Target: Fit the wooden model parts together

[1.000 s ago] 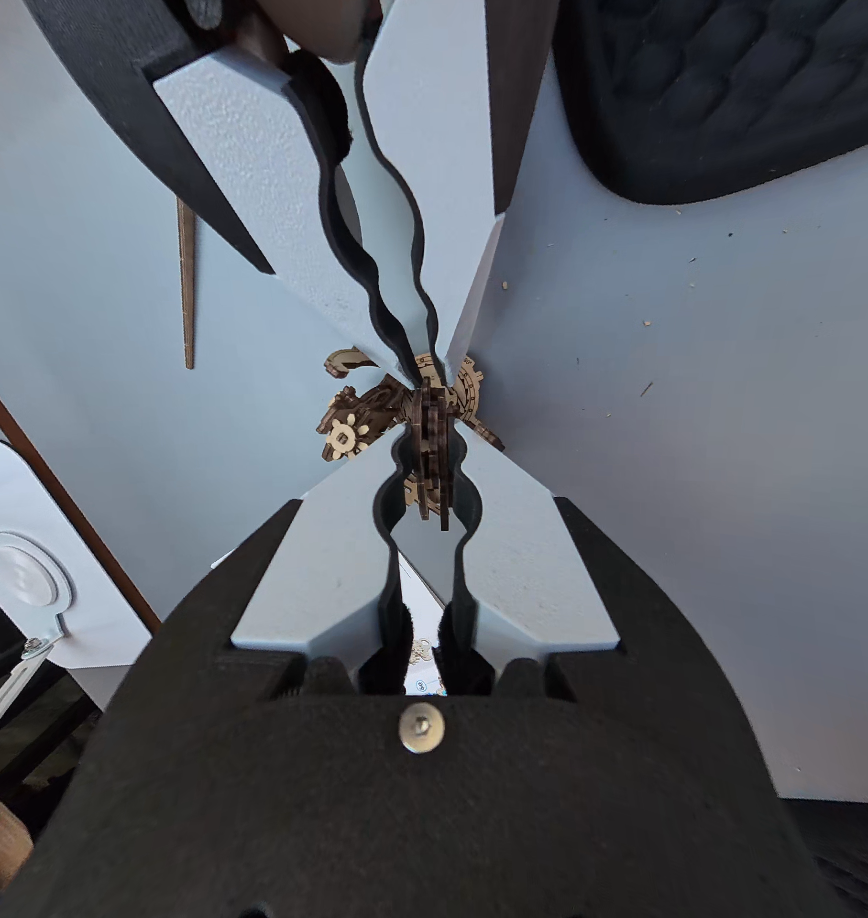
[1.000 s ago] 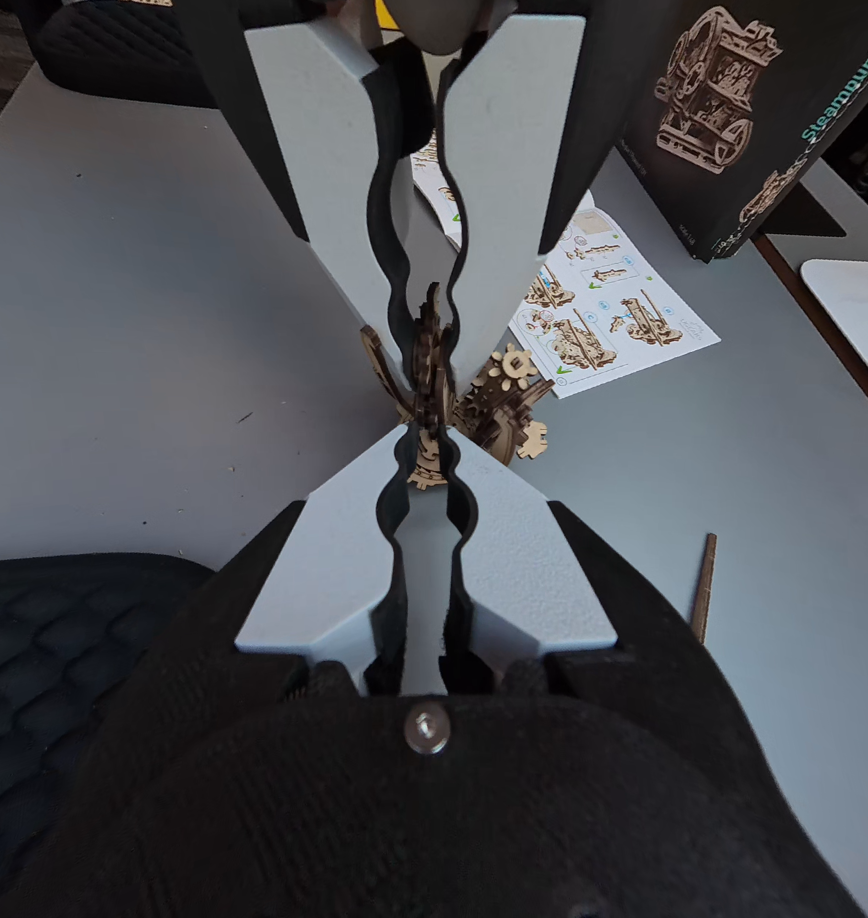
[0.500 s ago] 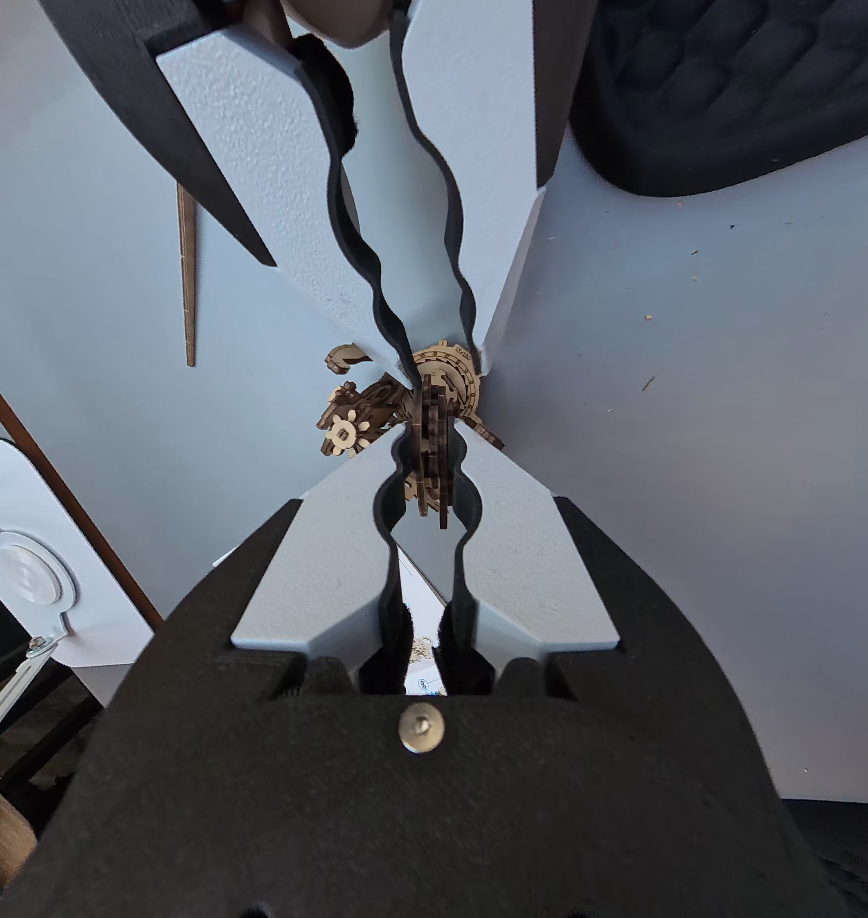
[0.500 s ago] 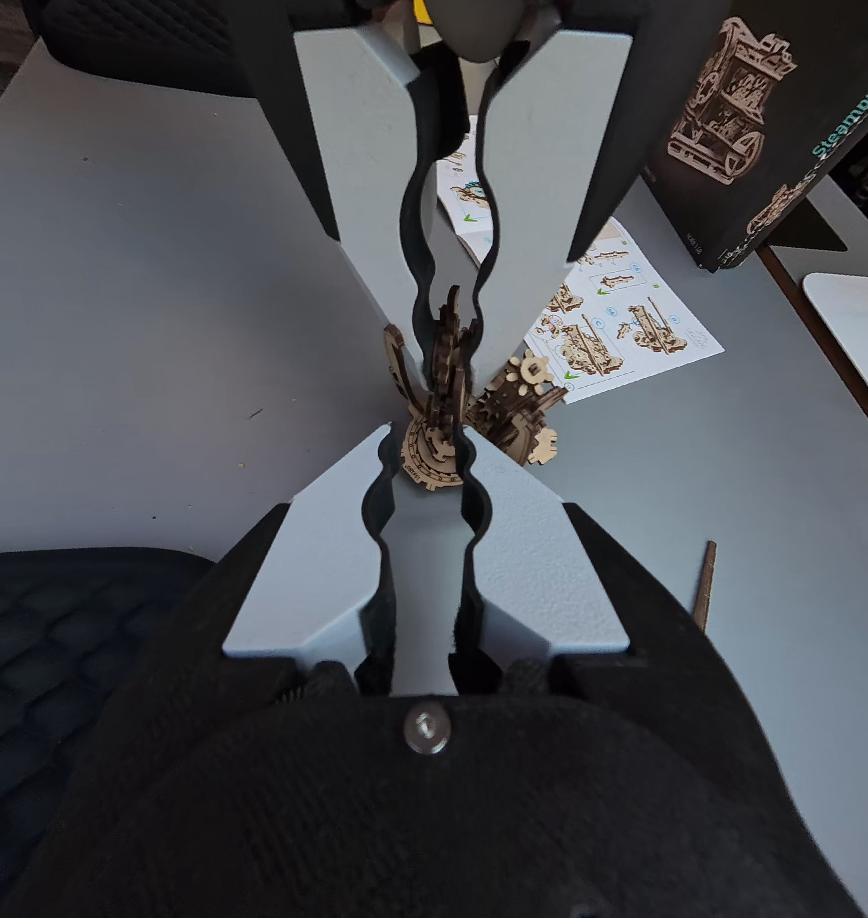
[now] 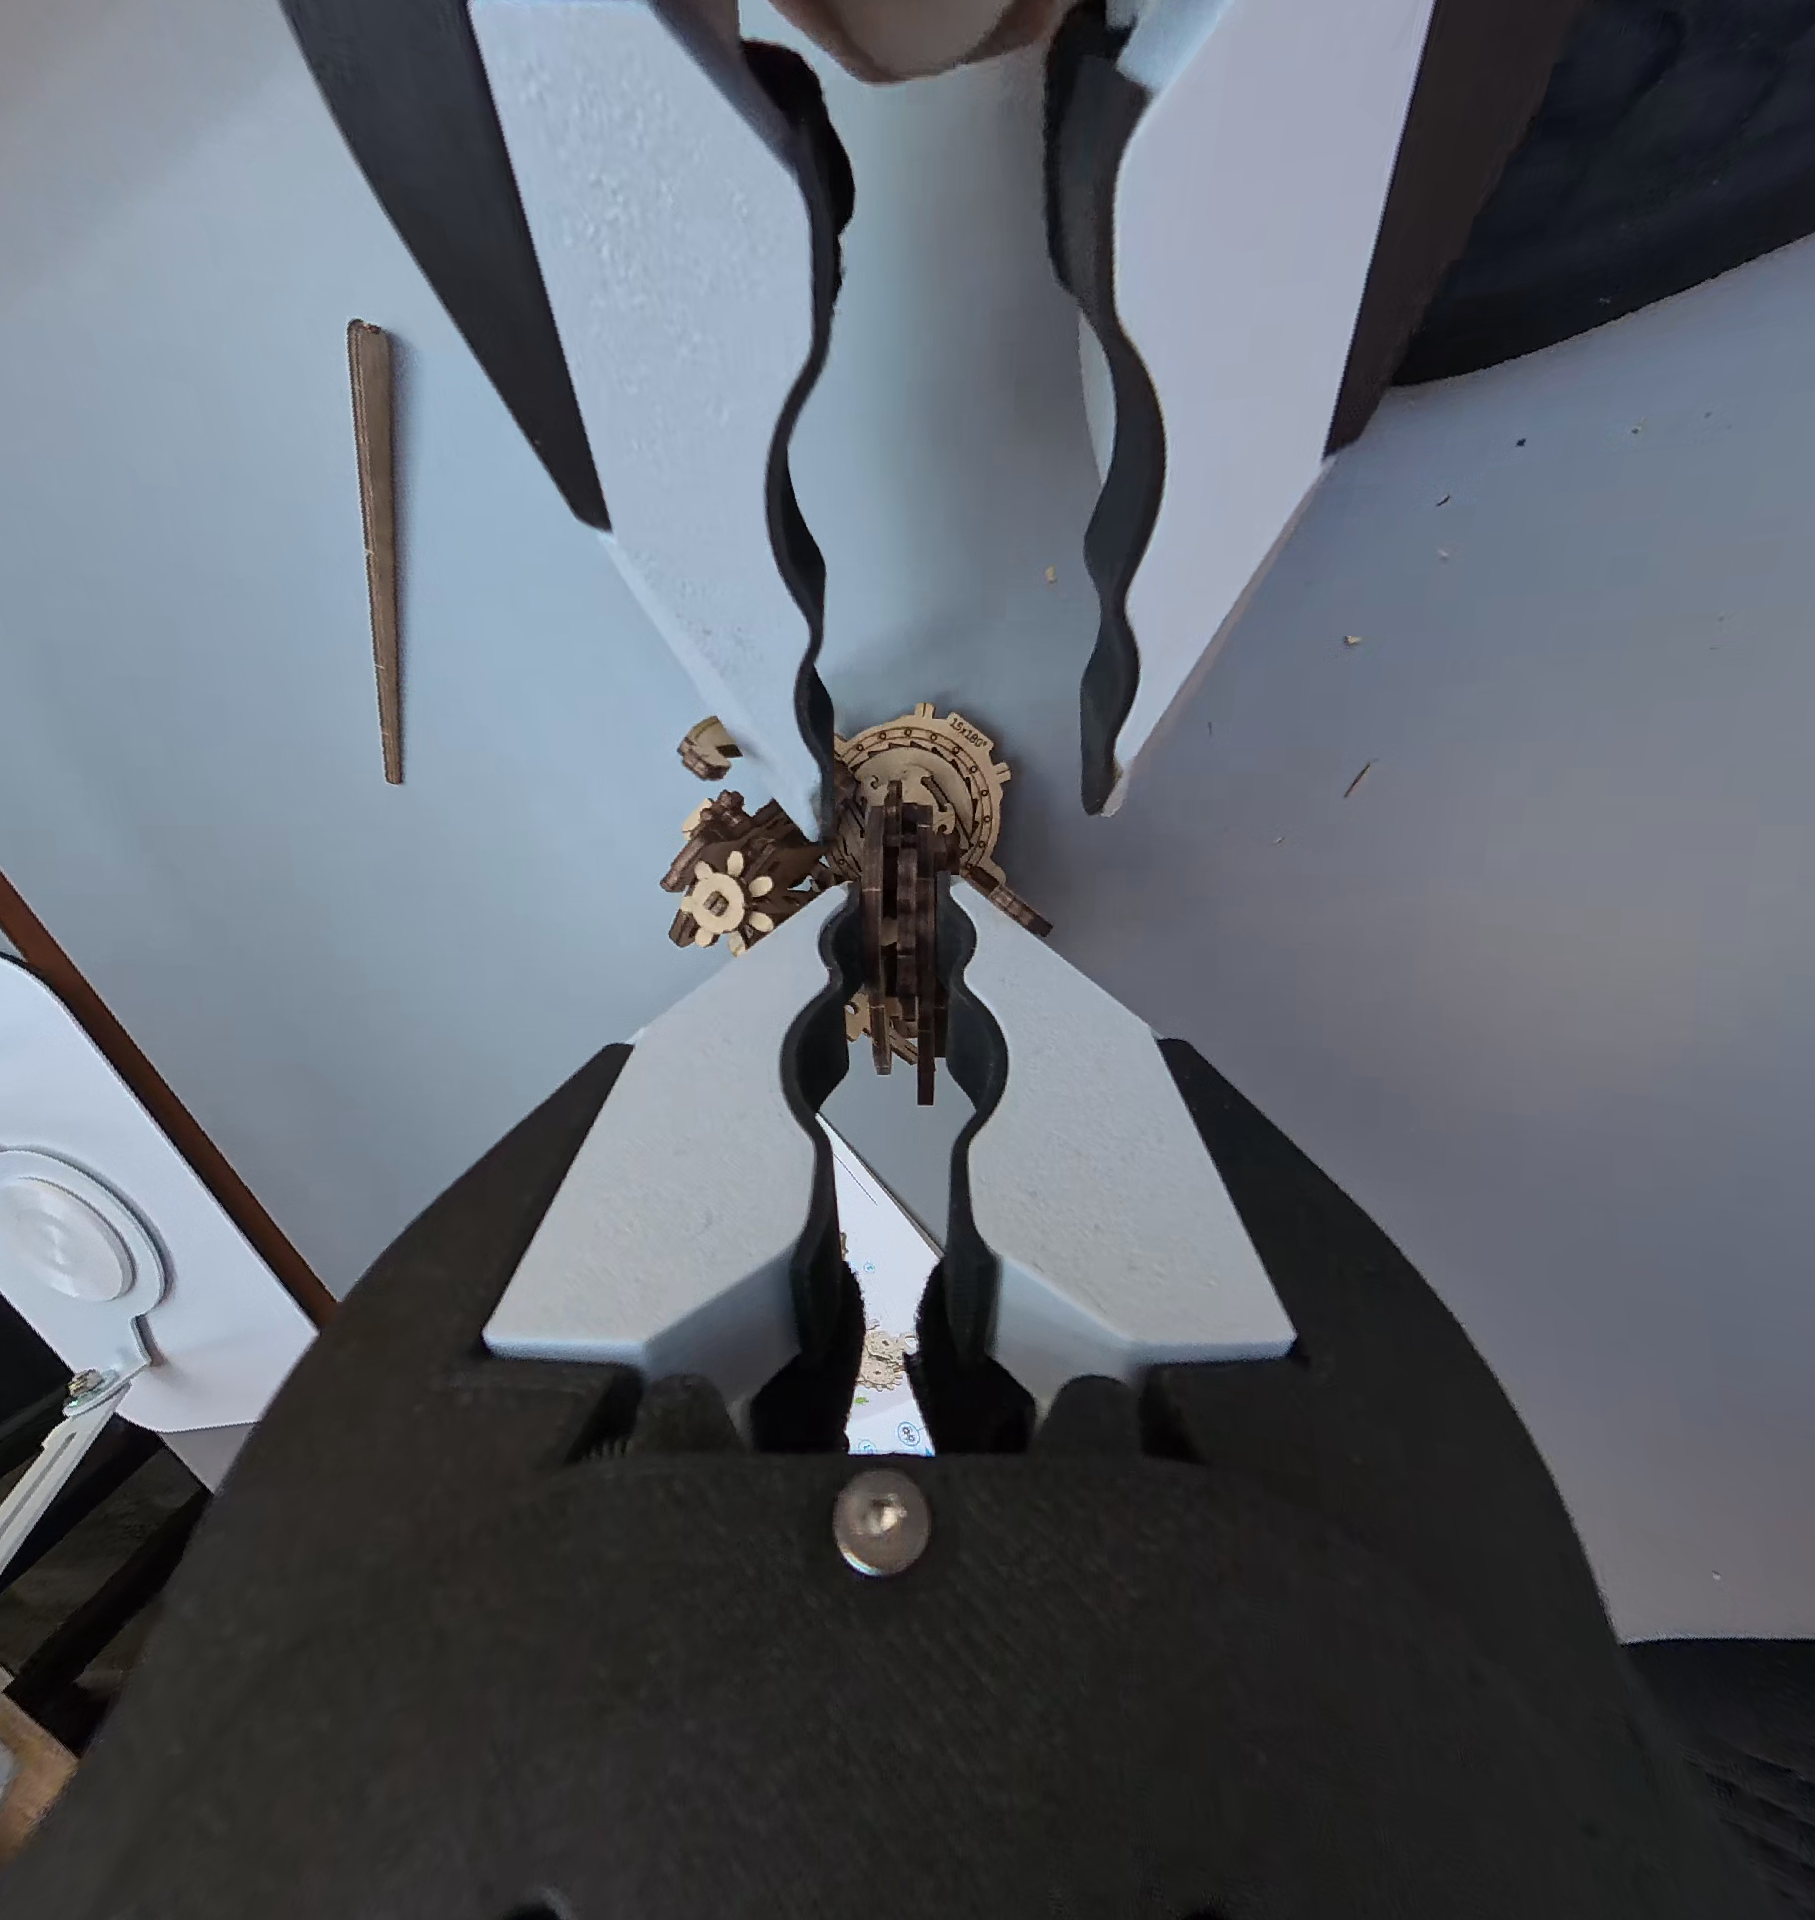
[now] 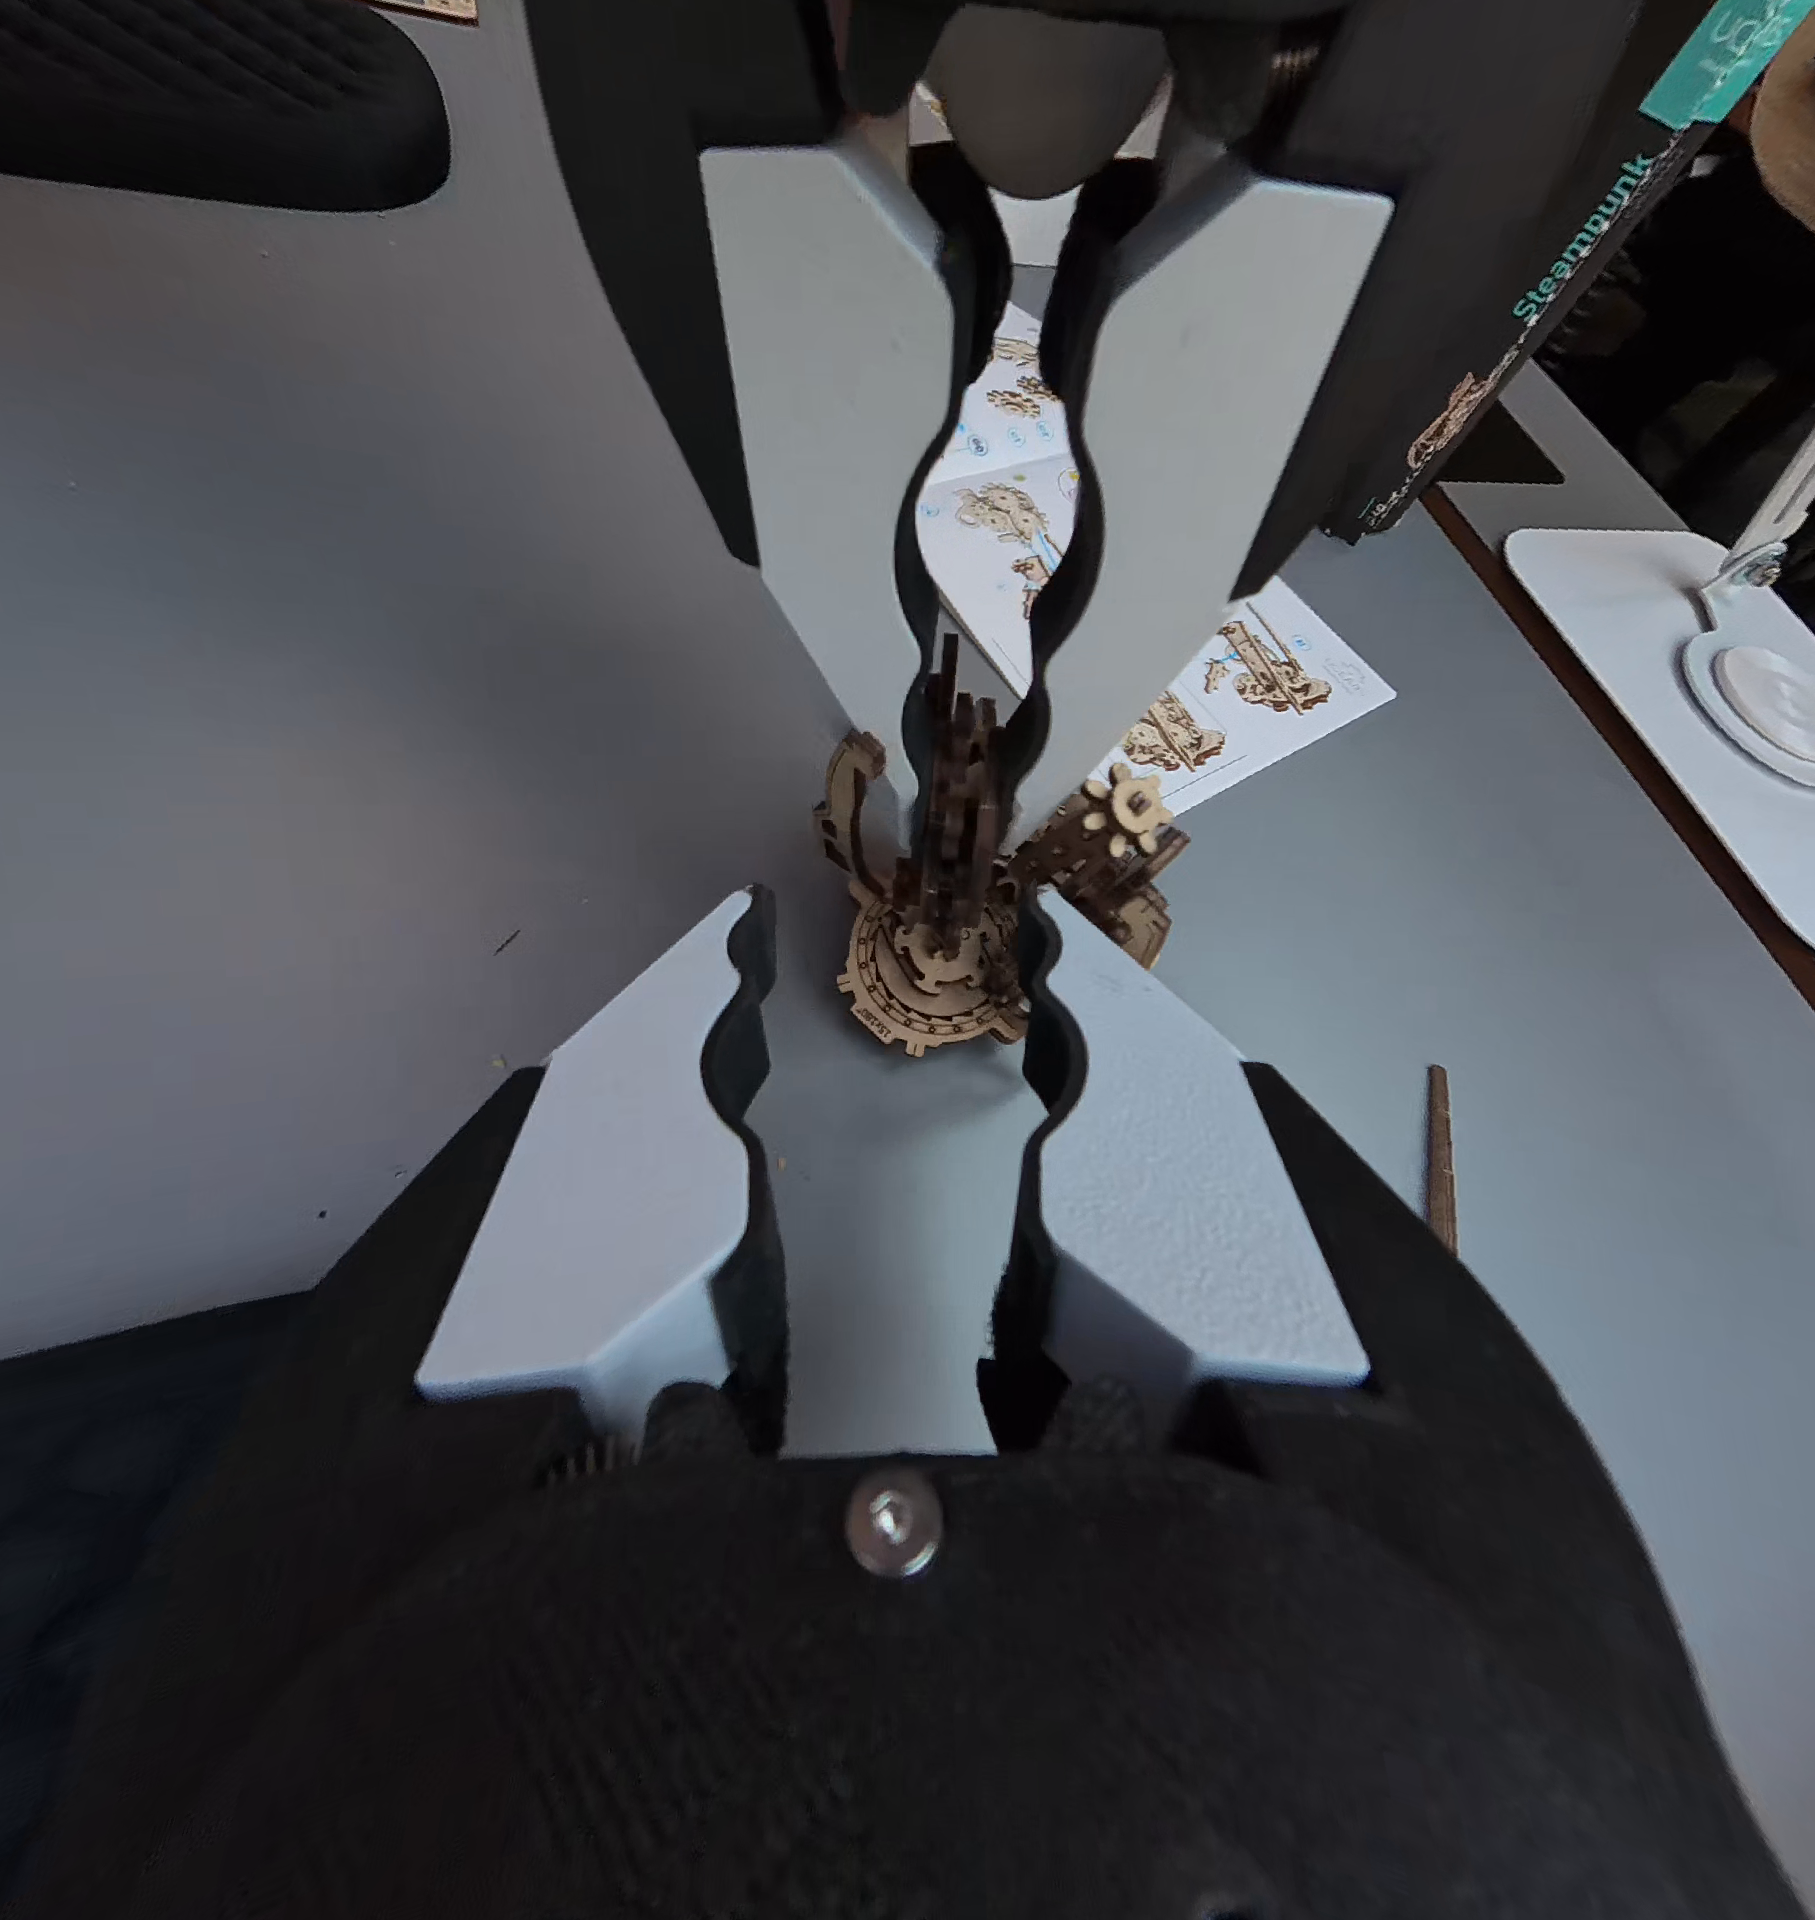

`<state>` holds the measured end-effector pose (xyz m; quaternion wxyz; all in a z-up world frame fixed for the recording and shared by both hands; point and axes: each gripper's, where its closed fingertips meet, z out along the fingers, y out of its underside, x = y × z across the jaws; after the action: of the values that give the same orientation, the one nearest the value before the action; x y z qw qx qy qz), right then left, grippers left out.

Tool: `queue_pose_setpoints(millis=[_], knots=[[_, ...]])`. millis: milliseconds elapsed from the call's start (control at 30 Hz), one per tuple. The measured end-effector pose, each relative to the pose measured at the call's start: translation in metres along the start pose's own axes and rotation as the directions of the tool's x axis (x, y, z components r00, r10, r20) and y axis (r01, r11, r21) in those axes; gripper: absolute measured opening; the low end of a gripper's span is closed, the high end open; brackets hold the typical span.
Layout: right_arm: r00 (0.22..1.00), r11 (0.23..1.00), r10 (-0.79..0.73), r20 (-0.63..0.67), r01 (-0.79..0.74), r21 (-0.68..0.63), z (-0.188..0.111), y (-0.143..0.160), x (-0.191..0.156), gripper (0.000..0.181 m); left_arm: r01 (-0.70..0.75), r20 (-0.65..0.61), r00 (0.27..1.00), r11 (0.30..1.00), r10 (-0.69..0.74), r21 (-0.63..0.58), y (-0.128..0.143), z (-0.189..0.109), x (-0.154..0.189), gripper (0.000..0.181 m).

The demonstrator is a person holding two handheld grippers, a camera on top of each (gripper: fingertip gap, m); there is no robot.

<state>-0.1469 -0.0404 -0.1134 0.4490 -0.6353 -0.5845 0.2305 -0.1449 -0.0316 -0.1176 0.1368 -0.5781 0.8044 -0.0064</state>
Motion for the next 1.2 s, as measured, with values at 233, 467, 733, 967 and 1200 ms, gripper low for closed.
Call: queue_pose_setpoints(millis=[233,467,733,967,1200], knots=[[0.999,0.998,0.015,-0.051,-0.018,-0.066,0.008,0.01,0.008,0.026,-0.034,-0.019,0.999,0.999,0.034,-0.008,0.002,0.0,0.001,0.01],[0.997,0.996,0.072,-0.035,-0.073,-0.057,0.011,0.007,0.012,0.01,0.002,-0.043,0.999,1.0,-0.001,0.007,0.003,0.0,-0.002,0.013],[0.991,0.99,0.129,-0.042,-0.131,-0.046,0.009,0.009,0.015,0.01,0.317,-0.116,0.948,0.871,-0.295,0.376,-0.013,-0.047,-0.028,0.038],[0.983,0.983,0.176,-0.051,-0.178,-0.037,0.011,0.008,0.016,0.01,0.569,-0.283,0.786,0.465,-0.549,0.678,0.034,-0.063,-0.018,0.076],[0.98,0.981,0.187,-0.067,-0.19,-0.039,0.011,0.007,0.016,0.01,0.548,-0.167,0.758,0.475,-0.631,0.689,0.032,-0.004,0.012,0.095]])
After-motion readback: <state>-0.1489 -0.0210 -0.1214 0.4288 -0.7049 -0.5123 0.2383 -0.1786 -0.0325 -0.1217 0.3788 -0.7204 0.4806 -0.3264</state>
